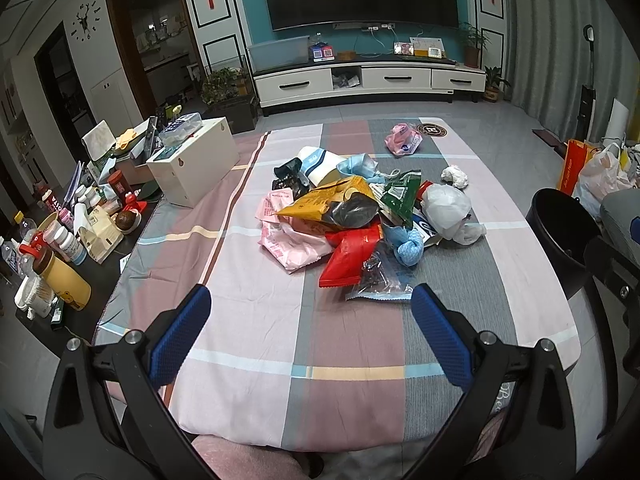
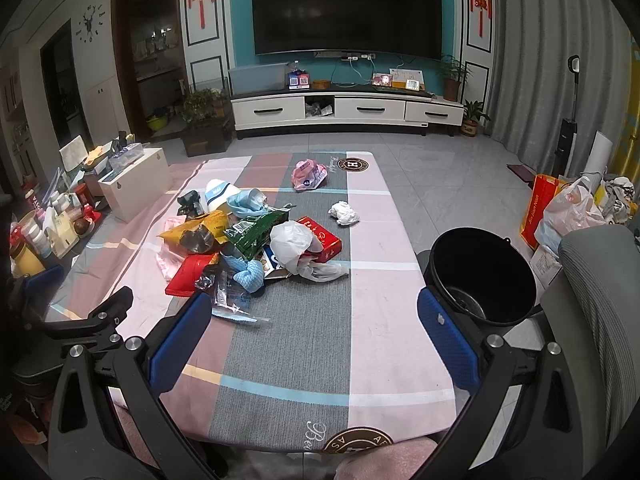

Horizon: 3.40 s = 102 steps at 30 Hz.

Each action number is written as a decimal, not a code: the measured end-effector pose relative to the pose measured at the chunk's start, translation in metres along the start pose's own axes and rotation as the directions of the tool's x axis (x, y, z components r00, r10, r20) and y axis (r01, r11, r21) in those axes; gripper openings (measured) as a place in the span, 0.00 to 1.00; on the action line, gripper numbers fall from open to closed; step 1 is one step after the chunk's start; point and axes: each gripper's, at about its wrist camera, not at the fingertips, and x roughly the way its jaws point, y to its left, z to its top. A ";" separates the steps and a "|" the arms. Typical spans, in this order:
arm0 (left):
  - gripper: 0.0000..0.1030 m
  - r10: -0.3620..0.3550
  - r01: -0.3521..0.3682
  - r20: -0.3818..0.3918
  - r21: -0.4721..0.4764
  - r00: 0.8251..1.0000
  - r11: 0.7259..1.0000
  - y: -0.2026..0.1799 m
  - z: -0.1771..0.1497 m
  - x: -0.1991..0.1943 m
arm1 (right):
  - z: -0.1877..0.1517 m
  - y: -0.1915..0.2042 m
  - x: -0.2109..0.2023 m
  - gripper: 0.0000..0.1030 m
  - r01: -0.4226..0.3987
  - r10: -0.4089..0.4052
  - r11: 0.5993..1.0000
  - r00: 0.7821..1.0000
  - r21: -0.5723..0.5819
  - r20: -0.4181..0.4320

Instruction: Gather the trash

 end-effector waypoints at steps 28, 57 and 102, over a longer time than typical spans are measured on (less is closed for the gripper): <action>0.96 -0.387 0.376 -0.015 -0.207 0.922 0.903 0.032 -0.019 0.114 | -0.056 0.014 0.118 0.97 -0.413 0.400 0.911 0.882 0.001 -0.248; 0.32 -0.472 0.469 0.061 -0.281 0.880 0.837 0.094 -0.032 0.114 | -0.037 0.096 0.187 0.67 -0.486 0.437 0.867 0.848 -0.111 -0.301; 0.32 -0.717 0.706 -0.060 0.253 0.694 0.662 -0.195 0.057 0.067 | -0.066 -0.218 0.053 0.12 -0.209 0.196 0.893 0.978 0.399 0.072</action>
